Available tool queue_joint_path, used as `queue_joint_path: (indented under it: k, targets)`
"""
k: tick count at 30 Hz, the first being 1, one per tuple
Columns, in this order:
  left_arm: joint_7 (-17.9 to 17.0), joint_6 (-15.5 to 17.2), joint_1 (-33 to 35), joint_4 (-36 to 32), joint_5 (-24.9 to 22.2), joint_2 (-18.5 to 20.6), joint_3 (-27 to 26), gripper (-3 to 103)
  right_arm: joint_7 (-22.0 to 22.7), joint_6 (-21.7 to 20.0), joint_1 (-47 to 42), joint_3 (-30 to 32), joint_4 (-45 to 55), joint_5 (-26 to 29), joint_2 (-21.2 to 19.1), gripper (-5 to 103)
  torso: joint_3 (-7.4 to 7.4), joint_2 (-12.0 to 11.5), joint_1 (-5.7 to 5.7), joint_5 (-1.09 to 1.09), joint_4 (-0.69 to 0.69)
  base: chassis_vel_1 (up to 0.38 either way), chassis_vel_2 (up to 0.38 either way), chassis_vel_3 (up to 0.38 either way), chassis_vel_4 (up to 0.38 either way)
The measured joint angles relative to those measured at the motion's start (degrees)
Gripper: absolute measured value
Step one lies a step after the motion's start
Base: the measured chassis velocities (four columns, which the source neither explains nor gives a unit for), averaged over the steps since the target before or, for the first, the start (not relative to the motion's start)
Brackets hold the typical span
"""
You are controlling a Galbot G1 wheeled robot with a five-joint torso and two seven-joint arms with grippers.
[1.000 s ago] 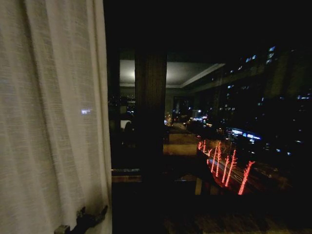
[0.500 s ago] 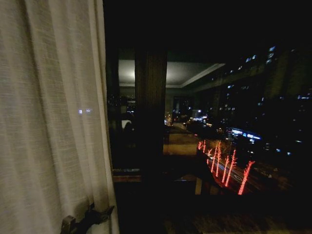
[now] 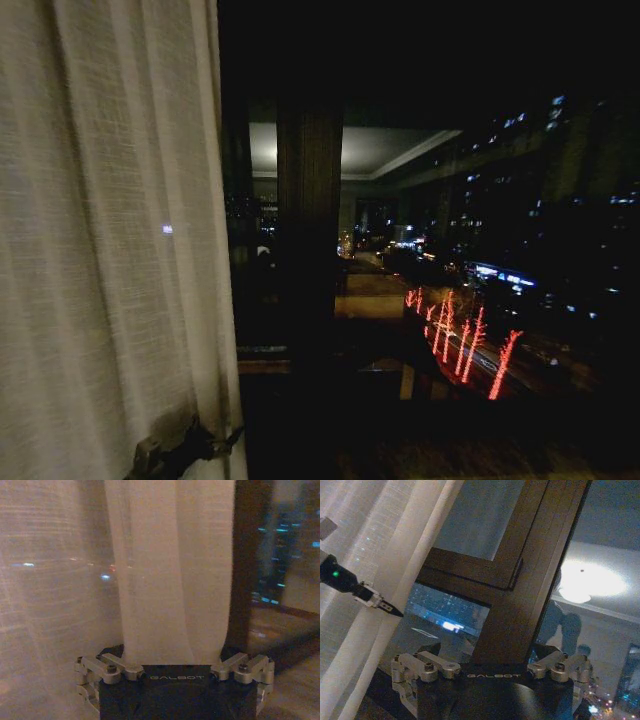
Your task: Open the curtains by pulling them apart, changing their state from closed to fully open.
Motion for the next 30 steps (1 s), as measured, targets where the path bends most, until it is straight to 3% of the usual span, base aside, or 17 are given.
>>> queue_joint_path:
  k: [1,2,6,7,8,10,14,15,18,24,30]
  targets:
    - [-5.7,0.2,-0.4,-0.1,-0.4,-0.8,1.1,100,0.0,0.0,0.0,0.1,0.0,0.0,0.0,100,0.00,0.0,0.00,0.00,0.00,0.000,0.000,0.000,0.000]
    - [-5.7,0.2,-0.4,-0.1,-0.4,-0.8,1.1,100,0.0,0.0,0.0,0.1,0.0,0.0,0.0,100,0.00,0.0,0.00,0.00,0.00,0.000,0.000,0.000,0.000]
    - [-28.5,1.8,-0.9,-2.2,0.2,-6.4,3.1,100,0.0,-0.2,0.4,-0.2,-0.6,-0.3,0.0,100,0.00,0.0,0.00,0.00,0.00,0.000,0.000,0.000,0.000]
    - [-28.5,1.8,-0.9,-2.2,0.2,-6.4,3.1,100,0.0,-0.2,0.4,-0.2,-0.6,-0.3,0.0,100,0.00,0.0,0.00,0.00,0.00,0.000,0.000,0.000,0.000]
    - [-32.6,2.0,-0.6,-3.3,0.5,-8.0,3.3,100,0.0,-0.2,0.8,-0.6,-0.8,-0.4,0.0,100,0.00,0.0,0.00,0.00,0.00,0.000,0.000,0.000,0.000]
    - [-34.1,2.1,-0.3,-3.8,0.7,-8.8,3.3,100,0.0,-0.3,1.0,-0.9,-0.9,-0.5,0.0,100,0.00,0.0,0.00,0.00,0.00,0.000,0.000,0.000,0.000]
    - [-44.1,1.7,1.8,-6.3,1.8,-12.3,2.5,100,-0.1,-1.1,2.5,-2.5,-1.5,-0.7,0.0,100,0.00,0.0,0.00,0.00,0.02,0.000,0.000,0.000,0.000]
    - [-44.1,1.7,1.8,-6.3,1.8,-12.3,2.5,100,-0.1,-1.1,2.5,-2.5,-1.5,-0.7,0.0,100,0.00,0.0,0.00,0.00,0.02,0.000,0.000,0.000,0.000]
    - [-50.0,0.1,1.6,-6.2,-0.1,-12.0,-1.7,100,-0.1,-2.0,3.8,-3.3,-1.7,-0.1,0.0,100,0.00,0.0,0.00,0.00,0.01,0.000,0.000,0.000,0.000]
    - [-53.2,-0.3,2.0,-6.9,-0.8,-11.7,-3.2,100,-0.1,-2.8,5.1,-5.2,-2.2,0.0,0.0,100,0.00,0.0,0.00,0.00,0.02,0.000,0.000,0.000,0.000]
    - [-58.9,-2.3,2.2,-7.2,0.4,-15.4,-2.9,100,-0.1,-3.4,6.2,-6.8,-2.8,-0.1,0.0,100,0.00,0.0,0.00,0.00,0.00,0.000,0.000,0.000,0.000]
